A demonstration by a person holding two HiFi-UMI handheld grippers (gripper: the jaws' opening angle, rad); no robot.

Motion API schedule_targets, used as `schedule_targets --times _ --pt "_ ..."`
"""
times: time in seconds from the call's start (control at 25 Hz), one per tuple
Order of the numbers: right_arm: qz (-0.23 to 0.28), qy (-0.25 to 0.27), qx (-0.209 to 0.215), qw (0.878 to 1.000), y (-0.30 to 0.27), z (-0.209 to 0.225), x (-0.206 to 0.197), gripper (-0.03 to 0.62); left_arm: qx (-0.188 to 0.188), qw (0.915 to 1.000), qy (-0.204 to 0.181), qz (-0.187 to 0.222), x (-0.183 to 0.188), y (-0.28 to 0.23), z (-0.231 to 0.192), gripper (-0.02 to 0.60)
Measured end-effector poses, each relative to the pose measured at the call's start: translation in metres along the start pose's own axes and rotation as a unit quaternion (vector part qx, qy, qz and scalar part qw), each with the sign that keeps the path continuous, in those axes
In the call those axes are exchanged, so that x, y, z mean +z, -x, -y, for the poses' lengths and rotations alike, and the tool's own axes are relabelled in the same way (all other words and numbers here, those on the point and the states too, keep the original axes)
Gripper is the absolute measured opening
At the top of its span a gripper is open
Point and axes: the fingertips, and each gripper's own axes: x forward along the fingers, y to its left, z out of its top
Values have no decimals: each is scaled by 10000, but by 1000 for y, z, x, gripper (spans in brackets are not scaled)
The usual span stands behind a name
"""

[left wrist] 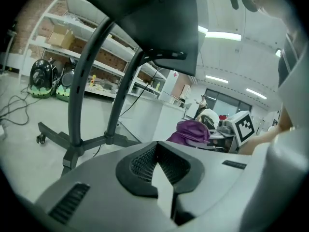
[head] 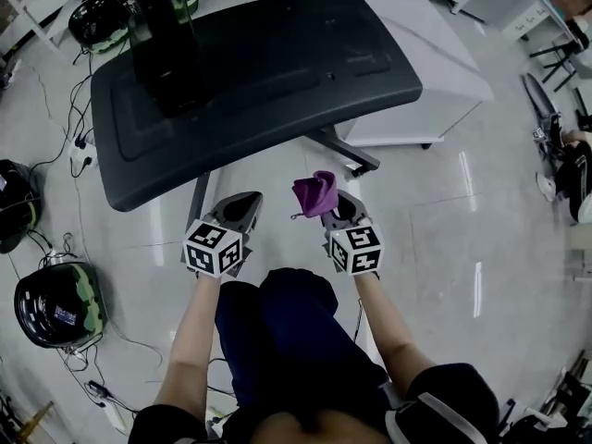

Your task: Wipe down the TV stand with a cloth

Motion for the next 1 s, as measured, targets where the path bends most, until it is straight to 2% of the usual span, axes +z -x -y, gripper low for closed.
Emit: schedule_targets --times 0.16,0.32,0.4,0.52,0.68,0.8,1.0 --pt "-232 171 446 9986 31 -32 34 88 -4 9994 -329 -139 33 30 33 6" --pt "-267 366 578 9973 63 -57 68 89 -129 9990 -341 -277 59 64 68 6" --pt "-257 263 609 9975 82 -65 88 89 -89 9992 -281 -259 76 81 84 6" --pt "-290 18 678 9973 110 -79 121 89 188 9995 -232 -120 107 112 99 6" --pt "-453 363 814 9950 144 -102 172 89 664 9977 -130 -9 153 150 117 6" --pt "-372 399 1069 9928 171 -119 222 89 957 9953 -115 26 193 173 139 6" --pt "-176 550 1388 9886 210 -140 299 89 1154 9932 88 140 257 198 179 6"
